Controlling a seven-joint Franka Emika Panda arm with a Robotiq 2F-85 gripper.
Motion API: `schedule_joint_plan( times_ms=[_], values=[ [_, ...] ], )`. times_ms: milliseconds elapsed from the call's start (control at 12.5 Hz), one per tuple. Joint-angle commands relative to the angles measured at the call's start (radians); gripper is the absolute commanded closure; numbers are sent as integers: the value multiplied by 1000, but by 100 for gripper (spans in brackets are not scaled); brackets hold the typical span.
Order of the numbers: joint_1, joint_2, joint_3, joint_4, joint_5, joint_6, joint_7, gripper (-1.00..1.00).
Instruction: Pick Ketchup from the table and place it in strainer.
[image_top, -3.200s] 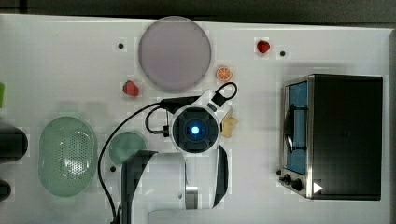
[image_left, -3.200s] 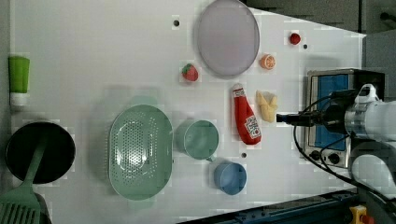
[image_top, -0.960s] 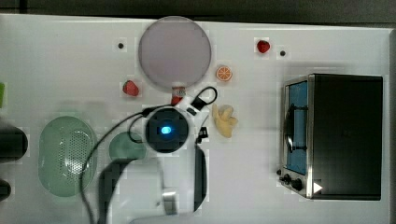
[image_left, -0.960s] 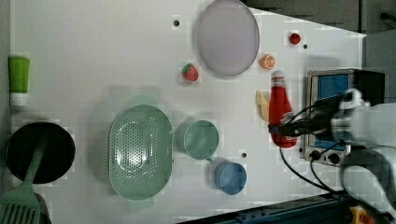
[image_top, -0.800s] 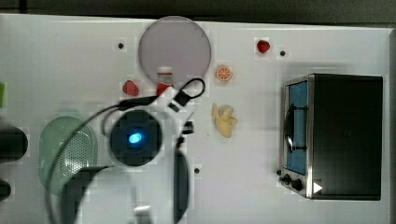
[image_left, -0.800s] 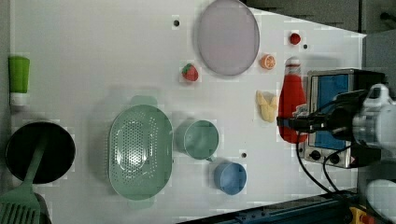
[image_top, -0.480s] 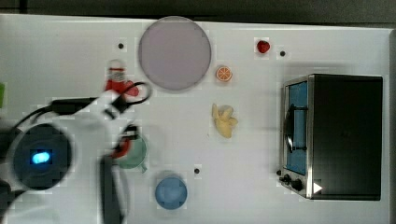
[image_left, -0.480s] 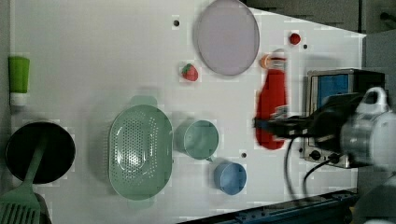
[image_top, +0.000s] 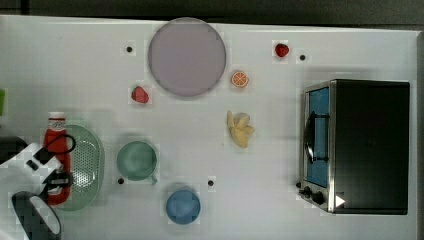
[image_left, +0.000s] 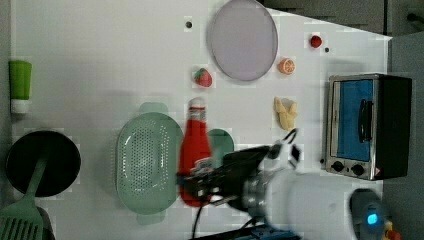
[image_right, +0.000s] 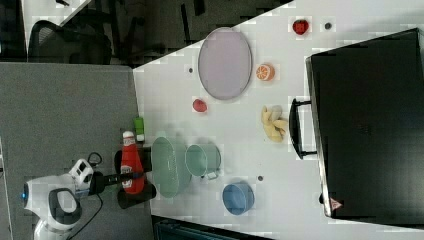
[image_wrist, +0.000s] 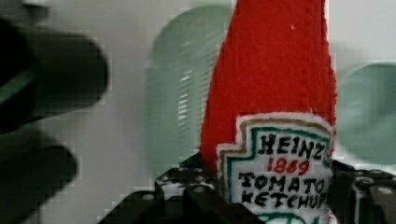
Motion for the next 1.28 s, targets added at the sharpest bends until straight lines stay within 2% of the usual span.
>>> schedule_joint_plan(
  times_ms=[80,320,400,640,960,1280],
  values=[
    [-7,78,7,5,-26,86,231,-29],
    [-1,196,6,2,-129,174,251,-29],
    [0,235,3,2,-148,200,253,-37],
    [6,335,1,1,-157,252,267,-100],
    [-4,313,1,5,-155,273,282,-100],
    [-87,164,-1,8,-131,238,288,-100]
  ],
)
